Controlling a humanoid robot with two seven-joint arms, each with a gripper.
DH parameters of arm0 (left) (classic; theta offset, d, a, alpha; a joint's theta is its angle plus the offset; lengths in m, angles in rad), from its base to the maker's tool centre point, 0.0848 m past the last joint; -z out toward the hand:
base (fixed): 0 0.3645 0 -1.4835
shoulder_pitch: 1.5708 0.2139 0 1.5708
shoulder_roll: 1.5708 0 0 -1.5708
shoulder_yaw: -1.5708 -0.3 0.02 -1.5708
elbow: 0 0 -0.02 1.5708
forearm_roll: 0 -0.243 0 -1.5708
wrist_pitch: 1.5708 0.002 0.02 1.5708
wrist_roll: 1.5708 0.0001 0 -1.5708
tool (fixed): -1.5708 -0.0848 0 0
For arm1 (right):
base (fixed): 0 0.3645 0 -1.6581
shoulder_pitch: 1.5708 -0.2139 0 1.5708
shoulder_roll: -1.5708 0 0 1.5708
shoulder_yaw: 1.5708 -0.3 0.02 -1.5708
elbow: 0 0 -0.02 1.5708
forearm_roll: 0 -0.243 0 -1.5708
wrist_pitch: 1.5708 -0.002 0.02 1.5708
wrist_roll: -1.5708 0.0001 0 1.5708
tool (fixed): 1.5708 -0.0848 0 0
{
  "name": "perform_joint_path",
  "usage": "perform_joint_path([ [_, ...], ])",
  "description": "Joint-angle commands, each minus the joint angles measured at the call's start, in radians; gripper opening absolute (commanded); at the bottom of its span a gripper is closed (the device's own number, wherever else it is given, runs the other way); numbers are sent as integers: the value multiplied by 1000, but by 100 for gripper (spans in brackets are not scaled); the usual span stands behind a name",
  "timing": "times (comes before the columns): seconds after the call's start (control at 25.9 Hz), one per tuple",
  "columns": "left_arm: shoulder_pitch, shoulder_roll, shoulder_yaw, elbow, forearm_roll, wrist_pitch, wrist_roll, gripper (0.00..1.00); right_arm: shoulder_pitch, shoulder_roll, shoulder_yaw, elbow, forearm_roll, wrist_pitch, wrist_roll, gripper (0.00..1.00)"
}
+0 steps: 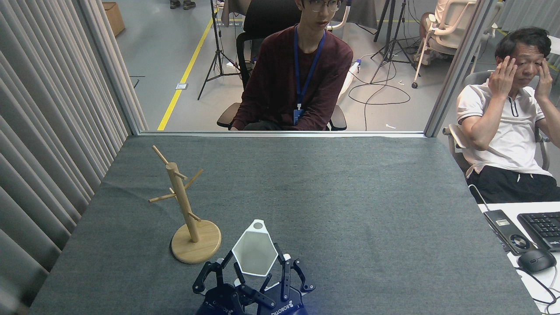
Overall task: Hang cup on storage rack
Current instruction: 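Bring both grippers together and grasp the cup with the left gripper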
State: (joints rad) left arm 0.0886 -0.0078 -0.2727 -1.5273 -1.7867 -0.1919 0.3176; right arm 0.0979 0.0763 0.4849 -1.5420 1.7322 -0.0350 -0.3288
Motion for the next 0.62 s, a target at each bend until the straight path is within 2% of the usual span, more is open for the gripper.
perform_joint_path([
  [0.0,-1,-1,1,-4,3,0,3,99,11,-3,23,-3,6,1,-4,58],
  [0.35,-1,-1,3,-11,3,0,5,98,25,-4,60,11,6,21,-6,58],
  [0.39,-1,-1,3,-13,3,0,5,90,26,-4,60,11,6,21,-6,58],
  [0.5,-6,9,3,-13,0,0,-5,52,26,-4,61,13,6,21,-6,58],
  [0.58,-7,12,3,-13,0,0,-6,42,26,-4,61,13,6,21,-7,58],
])
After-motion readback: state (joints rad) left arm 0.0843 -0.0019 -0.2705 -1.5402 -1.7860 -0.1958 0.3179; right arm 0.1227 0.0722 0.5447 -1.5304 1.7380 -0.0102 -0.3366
